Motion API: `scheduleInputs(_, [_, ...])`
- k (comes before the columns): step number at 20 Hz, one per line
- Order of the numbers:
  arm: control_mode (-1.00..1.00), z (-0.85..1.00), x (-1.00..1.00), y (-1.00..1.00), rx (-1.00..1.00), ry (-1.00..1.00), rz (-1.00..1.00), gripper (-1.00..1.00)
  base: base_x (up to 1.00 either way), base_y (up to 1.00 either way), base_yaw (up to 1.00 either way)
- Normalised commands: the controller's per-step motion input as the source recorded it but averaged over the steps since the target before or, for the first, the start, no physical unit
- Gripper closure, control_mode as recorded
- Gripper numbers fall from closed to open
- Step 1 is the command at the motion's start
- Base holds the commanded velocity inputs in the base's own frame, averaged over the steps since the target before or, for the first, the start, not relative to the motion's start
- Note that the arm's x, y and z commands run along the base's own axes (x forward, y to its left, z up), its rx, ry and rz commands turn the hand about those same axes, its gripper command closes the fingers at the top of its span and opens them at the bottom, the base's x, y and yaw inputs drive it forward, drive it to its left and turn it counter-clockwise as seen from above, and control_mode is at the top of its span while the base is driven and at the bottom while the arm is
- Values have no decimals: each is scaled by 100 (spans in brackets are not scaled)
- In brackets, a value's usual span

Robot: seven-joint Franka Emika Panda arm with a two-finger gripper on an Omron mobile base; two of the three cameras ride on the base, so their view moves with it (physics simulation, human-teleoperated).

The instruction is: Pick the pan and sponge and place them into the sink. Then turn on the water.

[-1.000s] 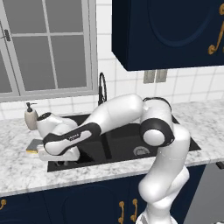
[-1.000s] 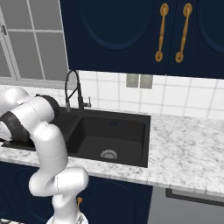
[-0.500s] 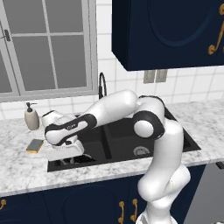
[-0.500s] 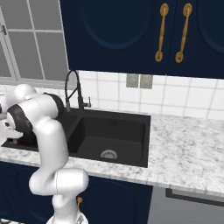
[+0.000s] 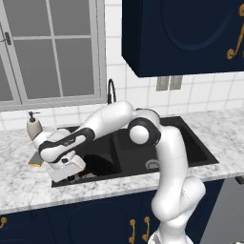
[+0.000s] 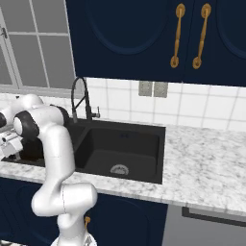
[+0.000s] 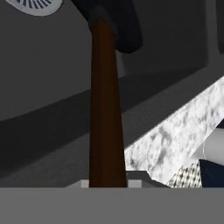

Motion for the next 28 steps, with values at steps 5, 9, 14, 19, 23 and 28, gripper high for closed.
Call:
scheduleInputs(5, [-100, -5, 56, -33, -2, 10, 0, 100, 0, 0, 0])
scheduleInputs(9, [-100, -10, 44, -29, -1, 9, 0, 100, 0, 0, 0])
scheduleInputs(14, [-100, -20, 11, -5, 0, 1, 1, 100, 0, 0, 0])
scheduleInputs(19, [-100, -54, 3, 2, 0, 0, 4, 100, 0, 0, 0])
scheduleInputs(23, [-100, -57, 6, 1, 0, 1, 4, 100, 0, 0, 0])
scheduleInputs(28, [-100, -61, 10, 10, 0, 2, 4, -100, 0, 0, 0])
